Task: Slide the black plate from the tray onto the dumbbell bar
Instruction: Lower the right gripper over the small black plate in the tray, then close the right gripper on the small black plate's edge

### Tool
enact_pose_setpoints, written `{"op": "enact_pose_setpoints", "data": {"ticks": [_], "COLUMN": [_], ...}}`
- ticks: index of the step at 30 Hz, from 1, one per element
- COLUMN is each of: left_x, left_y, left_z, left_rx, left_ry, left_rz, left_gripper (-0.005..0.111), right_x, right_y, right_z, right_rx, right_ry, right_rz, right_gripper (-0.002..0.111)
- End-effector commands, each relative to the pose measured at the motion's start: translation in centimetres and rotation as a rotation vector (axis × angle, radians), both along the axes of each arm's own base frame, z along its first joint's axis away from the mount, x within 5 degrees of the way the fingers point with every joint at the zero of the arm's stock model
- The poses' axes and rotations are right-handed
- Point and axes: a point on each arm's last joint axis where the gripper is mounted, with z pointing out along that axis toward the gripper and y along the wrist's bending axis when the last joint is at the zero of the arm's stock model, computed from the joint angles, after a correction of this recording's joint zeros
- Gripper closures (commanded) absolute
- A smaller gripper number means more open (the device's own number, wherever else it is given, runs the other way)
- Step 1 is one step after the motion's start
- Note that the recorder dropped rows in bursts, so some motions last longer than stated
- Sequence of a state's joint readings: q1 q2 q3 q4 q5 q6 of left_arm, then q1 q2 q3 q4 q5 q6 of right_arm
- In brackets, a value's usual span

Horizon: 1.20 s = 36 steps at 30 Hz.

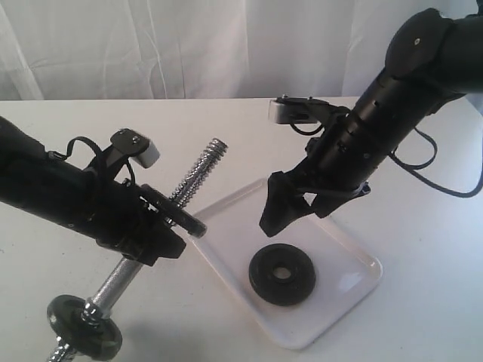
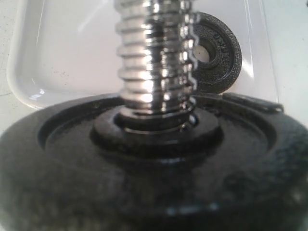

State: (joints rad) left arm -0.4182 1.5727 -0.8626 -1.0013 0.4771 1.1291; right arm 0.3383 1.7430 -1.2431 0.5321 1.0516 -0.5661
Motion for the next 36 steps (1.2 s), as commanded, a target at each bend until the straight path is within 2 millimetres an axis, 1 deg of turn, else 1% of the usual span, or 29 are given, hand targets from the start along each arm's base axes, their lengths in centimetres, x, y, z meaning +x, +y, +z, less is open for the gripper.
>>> {"op": "enact_pose_setpoints", "data": {"ticks": [1, 4, 10, 13, 16, 18, 22, 27, 32, 36], "left_x": [-0.3, -0.3, -0.3, -0.3, -0.3, -0.3, -0.2, -0.1, 0.0, 0.0], "left_y": [-0.4, -0.4, -0.4, -0.4, -0.4, -0.3, -0.3, -0.3, -0.3, -0.2], "left_z": [2.3, 2.3, 2.3, 2.3, 2.3, 2.3, 2.3, 2.3, 2.3, 2.3], "left_rx": [-0.085, -0.085, -0.090, -0.090, -0.089, -0.088, -0.085, -0.083, -0.081, -0.080], "left_ry": [-0.007, -0.001, 0.016, 0.016, 0.015, 0.012, 0.004, -0.001, -0.005, -0.008], "left_rz": [0.023, 0.024, 0.037, 0.037, 0.039, 0.042, 0.051, 0.057, 0.061, 0.065], "left_gripper": [0.107, 0.107, 0.107, 0.107, 0.107, 0.107, 0.107, 0.107, 0.107, 0.107], "right_x": [0.4, 0.7, 0.7, 0.7, 0.7, 0.6, 0.3, 0.4, 0.2, -0.3], "right_y": [0.8, 1.1, 1.3, 1.5, 1.7, 1.7, 1.7, 1.9, 2.4, 3.3], "right_z": [-0.3, -0.1, 0.3, 0.4, 0.5, 0.5, 0.5, 0.5, 0.3, 0.1], "right_rx": [-0.062, -0.054, -0.015, 0.013, 0.030, 0.031, 0.024, 0.029, -0.052, -0.095], "right_ry": [-0.085, -0.127, -0.127, -0.119, -0.108, -0.100, -0.103, -0.132, -0.184, -0.208], "right_rz": [-0.015, -0.039, -0.062, -0.087, -0.100, -0.097, -0.019, -0.029, 0.012, 0.051], "right_gripper": [0.014, 0.015, 0.015, 0.014, 0.010, 0.007, 0.007, 0.007, 0.007, 0.007]}}
